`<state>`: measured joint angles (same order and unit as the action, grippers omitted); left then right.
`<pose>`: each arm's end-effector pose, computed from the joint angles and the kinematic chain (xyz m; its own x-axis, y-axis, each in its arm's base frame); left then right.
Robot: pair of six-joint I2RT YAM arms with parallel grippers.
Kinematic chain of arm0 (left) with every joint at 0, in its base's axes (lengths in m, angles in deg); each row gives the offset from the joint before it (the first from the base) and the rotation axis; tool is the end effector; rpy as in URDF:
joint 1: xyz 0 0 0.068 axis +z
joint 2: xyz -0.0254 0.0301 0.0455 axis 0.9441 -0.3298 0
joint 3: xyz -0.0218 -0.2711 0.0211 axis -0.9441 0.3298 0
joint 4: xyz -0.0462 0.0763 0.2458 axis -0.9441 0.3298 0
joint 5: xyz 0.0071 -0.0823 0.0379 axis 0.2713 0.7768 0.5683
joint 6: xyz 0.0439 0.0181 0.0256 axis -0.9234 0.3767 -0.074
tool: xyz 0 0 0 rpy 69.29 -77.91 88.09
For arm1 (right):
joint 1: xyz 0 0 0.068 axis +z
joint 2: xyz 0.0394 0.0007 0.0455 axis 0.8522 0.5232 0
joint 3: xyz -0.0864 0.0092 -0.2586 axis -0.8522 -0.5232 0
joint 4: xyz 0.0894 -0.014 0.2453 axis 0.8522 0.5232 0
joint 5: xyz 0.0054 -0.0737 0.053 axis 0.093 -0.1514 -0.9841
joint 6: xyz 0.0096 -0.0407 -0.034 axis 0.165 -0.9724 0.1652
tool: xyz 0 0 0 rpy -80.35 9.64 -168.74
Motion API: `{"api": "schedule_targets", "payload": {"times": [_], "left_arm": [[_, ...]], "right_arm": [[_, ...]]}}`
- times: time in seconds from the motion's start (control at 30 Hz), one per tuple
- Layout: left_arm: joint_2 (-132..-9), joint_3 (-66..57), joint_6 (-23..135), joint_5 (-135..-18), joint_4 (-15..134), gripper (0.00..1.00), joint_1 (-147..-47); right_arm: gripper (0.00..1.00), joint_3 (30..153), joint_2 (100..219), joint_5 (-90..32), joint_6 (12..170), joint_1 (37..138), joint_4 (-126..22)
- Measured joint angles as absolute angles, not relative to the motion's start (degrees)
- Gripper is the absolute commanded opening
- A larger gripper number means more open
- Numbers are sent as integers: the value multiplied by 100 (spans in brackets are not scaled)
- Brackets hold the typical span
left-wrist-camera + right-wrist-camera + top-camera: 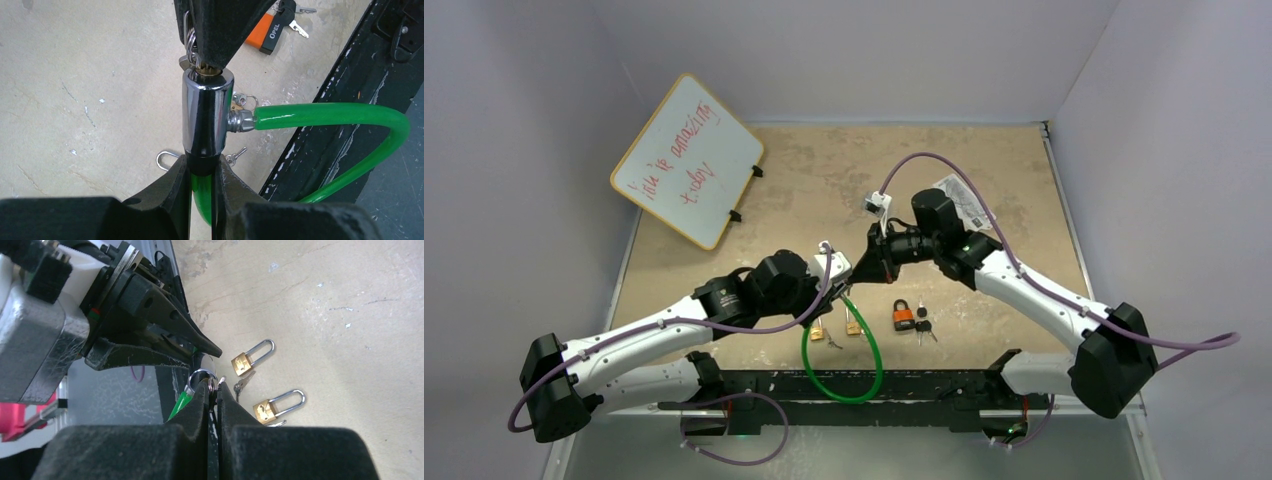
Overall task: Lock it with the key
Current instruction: Lock the lock.
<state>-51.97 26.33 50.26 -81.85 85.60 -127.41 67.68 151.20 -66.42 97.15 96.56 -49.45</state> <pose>0.1147 -0.1778 0.2586 -0.4401 0.4688 -0.7658 0.8129 0.5702 -0.1181 0.2073 0.1944 0.2949 -0.5242 -0.2065 -0.8262 -0.8482 0.2127 0.4851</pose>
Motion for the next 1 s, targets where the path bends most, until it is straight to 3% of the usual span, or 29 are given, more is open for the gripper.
{"api": "schedule_targets", "payload": {"times": [1.0], "left_arm": [[-5527, 2366, 4902, -7825, 8199, 0, -12741]], "right_arm": [[0, 6676, 14333, -6856, 9208, 9020, -4543]]}}
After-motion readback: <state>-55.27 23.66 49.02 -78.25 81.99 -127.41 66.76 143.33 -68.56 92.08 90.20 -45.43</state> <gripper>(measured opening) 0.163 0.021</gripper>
